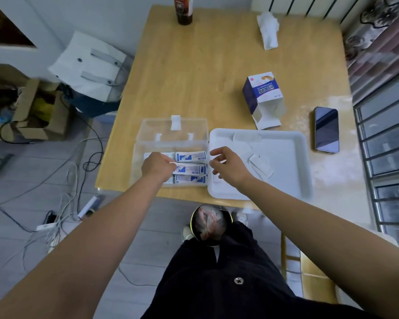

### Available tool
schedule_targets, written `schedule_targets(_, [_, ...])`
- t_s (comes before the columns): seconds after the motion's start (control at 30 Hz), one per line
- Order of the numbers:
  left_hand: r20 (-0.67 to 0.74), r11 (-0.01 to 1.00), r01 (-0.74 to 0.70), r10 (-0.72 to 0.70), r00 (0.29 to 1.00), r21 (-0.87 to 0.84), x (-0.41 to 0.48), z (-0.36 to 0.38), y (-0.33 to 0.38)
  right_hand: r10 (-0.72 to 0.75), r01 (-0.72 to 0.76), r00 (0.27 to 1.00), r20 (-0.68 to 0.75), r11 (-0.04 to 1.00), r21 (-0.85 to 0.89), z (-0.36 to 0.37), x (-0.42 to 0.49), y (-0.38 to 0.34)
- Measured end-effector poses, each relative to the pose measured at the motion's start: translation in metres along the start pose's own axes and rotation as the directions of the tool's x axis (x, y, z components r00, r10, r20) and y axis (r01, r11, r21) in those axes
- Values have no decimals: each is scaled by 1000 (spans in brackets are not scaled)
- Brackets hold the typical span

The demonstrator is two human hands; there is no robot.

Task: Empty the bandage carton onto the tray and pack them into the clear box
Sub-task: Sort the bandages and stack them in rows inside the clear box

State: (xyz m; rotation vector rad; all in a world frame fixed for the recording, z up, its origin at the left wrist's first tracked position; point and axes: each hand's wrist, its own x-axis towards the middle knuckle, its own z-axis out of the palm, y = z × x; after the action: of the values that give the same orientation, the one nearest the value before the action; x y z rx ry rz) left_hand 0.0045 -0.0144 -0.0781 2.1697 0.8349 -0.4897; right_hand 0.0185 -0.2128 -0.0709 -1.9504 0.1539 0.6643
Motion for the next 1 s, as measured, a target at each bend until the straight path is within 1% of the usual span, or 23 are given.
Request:
schedule_targets(0.1, [-37,997,-16,19,999,79,2,9,4,13,-13,1000,14,1000,11,4,0,0])
schedule_targets(0.2, [-87,992,-61,71,994,110,0,15,5,22,-22,1000,14,1000,23,5,0,0])
schedule_targets(0.43, [-98,973,-158,176,980,166,-1,24,6,38,-39,999,14,999,29,6,1,-3])
schedule_targets(0.6, [-130,915,-183,244,961,360,-10,19,6,37,-38,999,35,998,42,5,1,0])
schedule_targets(0.67, [-150,918,-202,265,953,341,-13,18,9,29,-30,999,40,999,39,1,0,0])
schedule_targets(0.73, [-182,928,-250,306,934,276,-18,19,18,20,-20,1000,5,999,26,-9,1,3])
schedule_targets(0.8, [-187,912,-349,389,902,217,-24,25,33,29,-32,996,-81,999,-27,-27,5,12])
schedule_targets(0.83, [-172,895,-406,436,883,186,-29,29,42,43,-54,990,-134,995,-82,-39,7,20])
schedule_targets(0.93, [-59,827,-557,562,825,80,-42,51,72,112,-187,958,-266,943,-277,-79,9,46])
schedule_targets(1.0, [73,811,-583,579,812,49,-48,71,89,159,-279,934,-320,885,-373,-100,6,61])
